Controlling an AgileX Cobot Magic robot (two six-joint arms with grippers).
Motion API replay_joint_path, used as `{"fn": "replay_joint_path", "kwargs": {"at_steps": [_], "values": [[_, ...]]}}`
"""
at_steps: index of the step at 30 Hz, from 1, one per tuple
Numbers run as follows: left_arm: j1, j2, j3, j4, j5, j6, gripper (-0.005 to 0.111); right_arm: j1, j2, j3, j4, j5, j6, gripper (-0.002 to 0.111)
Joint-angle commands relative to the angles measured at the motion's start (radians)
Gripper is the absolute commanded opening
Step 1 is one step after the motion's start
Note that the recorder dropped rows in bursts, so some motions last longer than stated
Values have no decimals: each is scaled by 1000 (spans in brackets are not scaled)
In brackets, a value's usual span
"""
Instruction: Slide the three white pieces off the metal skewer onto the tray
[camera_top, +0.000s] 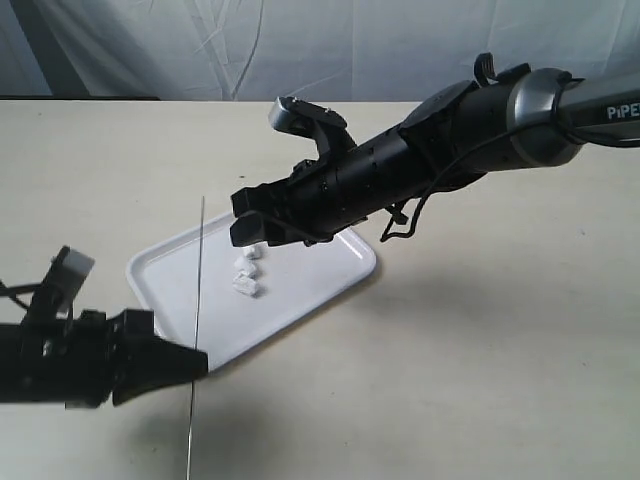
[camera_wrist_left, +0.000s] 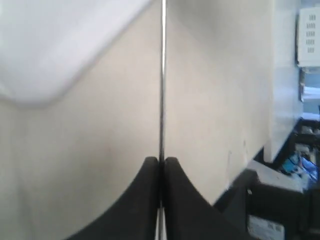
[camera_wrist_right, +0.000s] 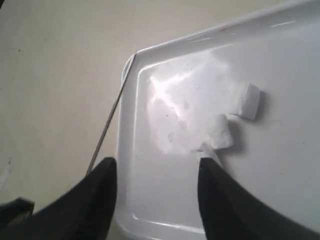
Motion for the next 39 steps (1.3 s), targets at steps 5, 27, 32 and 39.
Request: {"fn": "replay_joint_path", "kwargs": {"at_steps": [5,27,32,39], "values": [[0,114,-193,24,-202,-165,0,-4,-53,-5,-20,109,-7,48],[40,178,-264,78,76,-130,15,-4,-172,-5,-108,272,-5,48],[93,-43,-264,159,96,-134,7,-4,-223,-5,-140,276,1,45],[110,-429,-264,392,-112,-296,0,-4,-369,-5,-335,216,5,10]]}}
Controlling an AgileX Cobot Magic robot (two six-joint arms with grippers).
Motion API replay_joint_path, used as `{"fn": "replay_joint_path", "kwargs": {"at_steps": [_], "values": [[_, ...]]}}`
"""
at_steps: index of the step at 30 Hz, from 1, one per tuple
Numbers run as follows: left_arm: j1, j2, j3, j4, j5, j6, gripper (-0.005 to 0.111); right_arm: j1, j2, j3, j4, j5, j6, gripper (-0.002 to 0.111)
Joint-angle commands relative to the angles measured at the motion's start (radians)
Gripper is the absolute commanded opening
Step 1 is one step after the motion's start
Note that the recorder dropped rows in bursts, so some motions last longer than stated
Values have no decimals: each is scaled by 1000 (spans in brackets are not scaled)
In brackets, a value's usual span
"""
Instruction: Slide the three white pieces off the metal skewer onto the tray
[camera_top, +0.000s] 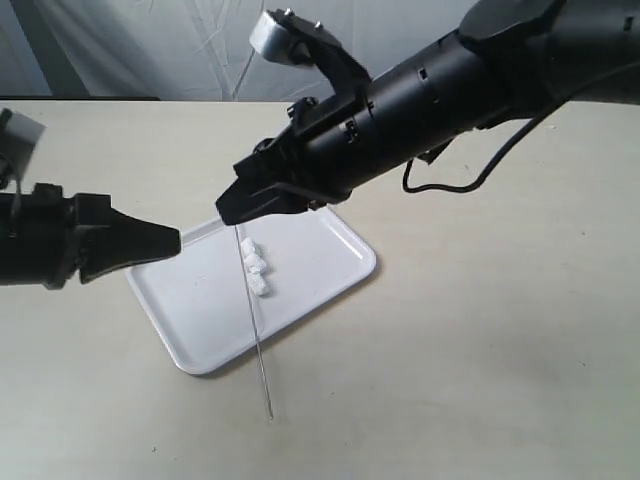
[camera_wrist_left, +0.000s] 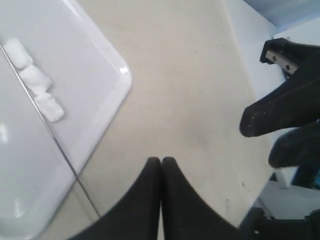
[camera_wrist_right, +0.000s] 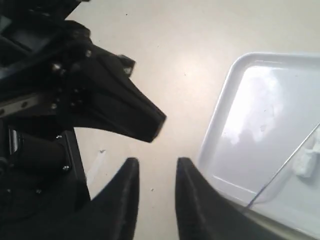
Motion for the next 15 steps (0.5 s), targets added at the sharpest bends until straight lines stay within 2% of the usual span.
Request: {"fn": "replay_joint_path", "kwargs": {"at_steps": [1,4,7,11,15], "values": [[6,-261,-2,205,-184,-149,0,-4,-108,-5,-189,-66,41,8],[6,-448,-2,434,-349,-317,0,-4,-192,-5,-372,-119,174,0],[6,-600,-2,648,-443,-498,0,-4,-275,-5,-561,-175,319,0],[6,-736,-2,906,-476,-670,0,-4,-366,-3,-823,-231,540,0],[6,-822,-2,1216,-478,-949,0,-4,-445,41,-1044,-265,709,0]]}}
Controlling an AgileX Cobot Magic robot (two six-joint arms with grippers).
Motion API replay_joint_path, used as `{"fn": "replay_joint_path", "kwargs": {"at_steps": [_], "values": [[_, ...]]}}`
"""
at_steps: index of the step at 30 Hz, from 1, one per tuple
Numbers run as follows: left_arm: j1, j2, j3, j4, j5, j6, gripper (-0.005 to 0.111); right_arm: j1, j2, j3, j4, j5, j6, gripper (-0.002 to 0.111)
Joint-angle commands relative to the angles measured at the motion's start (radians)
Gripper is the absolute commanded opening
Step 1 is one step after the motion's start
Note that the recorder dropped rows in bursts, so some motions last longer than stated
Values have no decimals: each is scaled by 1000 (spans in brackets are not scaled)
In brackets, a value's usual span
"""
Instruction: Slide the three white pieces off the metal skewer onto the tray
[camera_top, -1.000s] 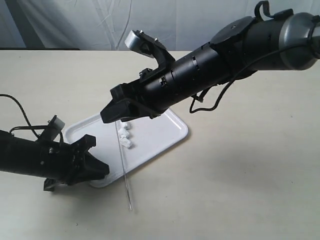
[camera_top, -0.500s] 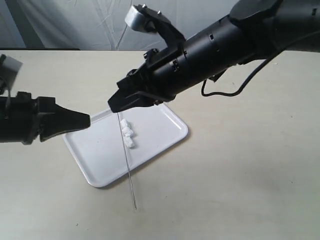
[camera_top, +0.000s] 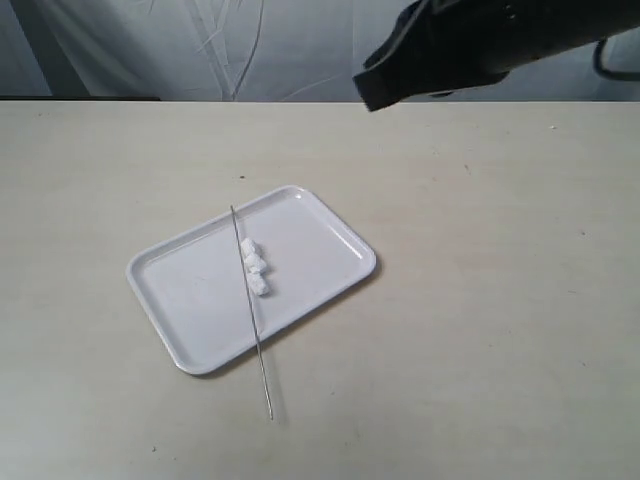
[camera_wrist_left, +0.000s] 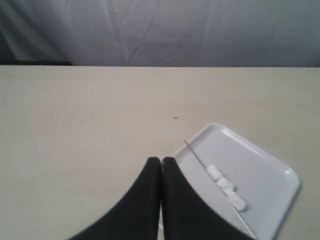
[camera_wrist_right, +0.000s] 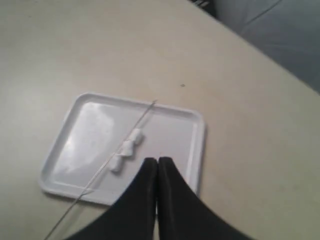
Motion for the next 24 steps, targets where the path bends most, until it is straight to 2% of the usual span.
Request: {"fn": "replay_joint_path", "kwargs": {"at_steps": [1,4,6,11,14,19,24], "values": [[1,-96,-2,378,-10,-342,0,-4,-92,58,-266,-38,204,0],[1,-143,-2,583,41,-518,0,-4,-170,138,-440,-62,333,0],[1,-168,-2,640,91,-568,0,-4,-229,210,-575,-92,457,0],[1,-232,88,586,62,-596,0,-4,-376,389,-920,-130,898,0],[1,-242,142,539,25,-596,0,-4,-474,489,-1049,-130,1050,0],[1,-240,149,566,11,-583,0,-4,-621,617,-1084,-115,1078,0],[1,-240,149,572,17,-521,0,-4,-768,664,-1116,-54,1080,0]]}}
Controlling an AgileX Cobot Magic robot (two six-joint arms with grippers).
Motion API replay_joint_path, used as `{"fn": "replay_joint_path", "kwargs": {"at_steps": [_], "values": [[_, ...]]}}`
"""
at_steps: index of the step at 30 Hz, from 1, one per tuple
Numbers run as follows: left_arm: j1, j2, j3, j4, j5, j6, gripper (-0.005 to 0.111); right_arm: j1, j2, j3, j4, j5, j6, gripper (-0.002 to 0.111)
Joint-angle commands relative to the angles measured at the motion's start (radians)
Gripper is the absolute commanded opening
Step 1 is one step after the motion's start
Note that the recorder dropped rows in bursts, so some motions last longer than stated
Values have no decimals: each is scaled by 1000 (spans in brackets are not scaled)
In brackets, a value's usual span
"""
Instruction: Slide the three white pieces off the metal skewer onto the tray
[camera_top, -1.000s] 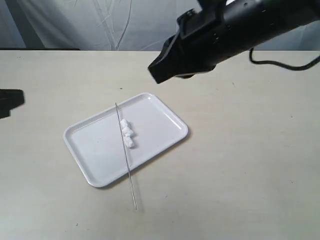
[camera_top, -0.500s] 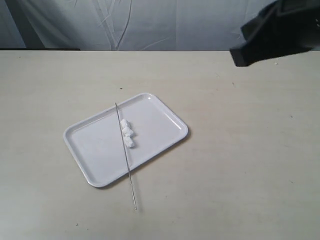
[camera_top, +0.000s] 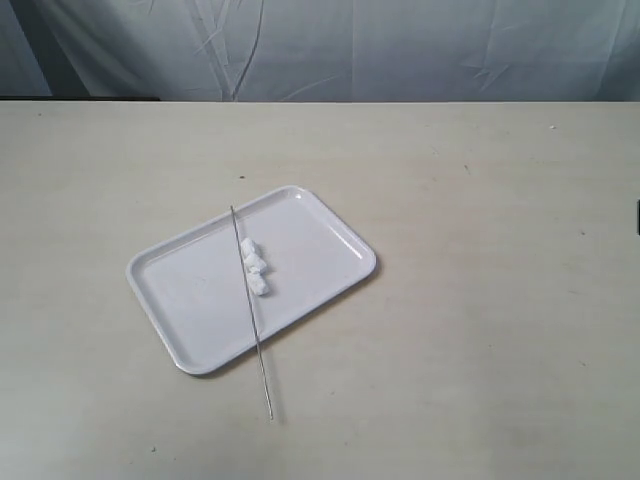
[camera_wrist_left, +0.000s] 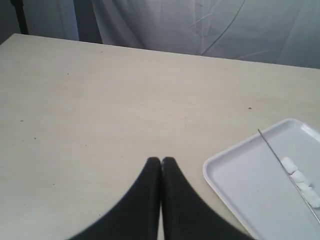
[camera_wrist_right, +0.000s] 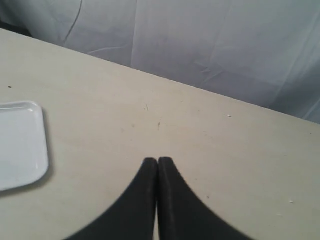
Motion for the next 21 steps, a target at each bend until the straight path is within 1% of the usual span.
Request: {"fn": "replay_joint_path", "kwargs": {"at_steps": [1,7,17,19,21], "values": [[1,-7,4,8,-6,58,0,-4,-113,28,-47,43,10,0],[1,-7,4,31,-19,58,0,-4,-193,28,-48,45,8,0],[1,-7,4,31,-19,58,0,-4,-192,28,-34,43,8,0],[1,-7,4,31,-19,58,0,-39,-221,34,14,95,6,0],[1,-7,4,31,-19,60,0,-94,-251,79,43,95,-8,0]]}}
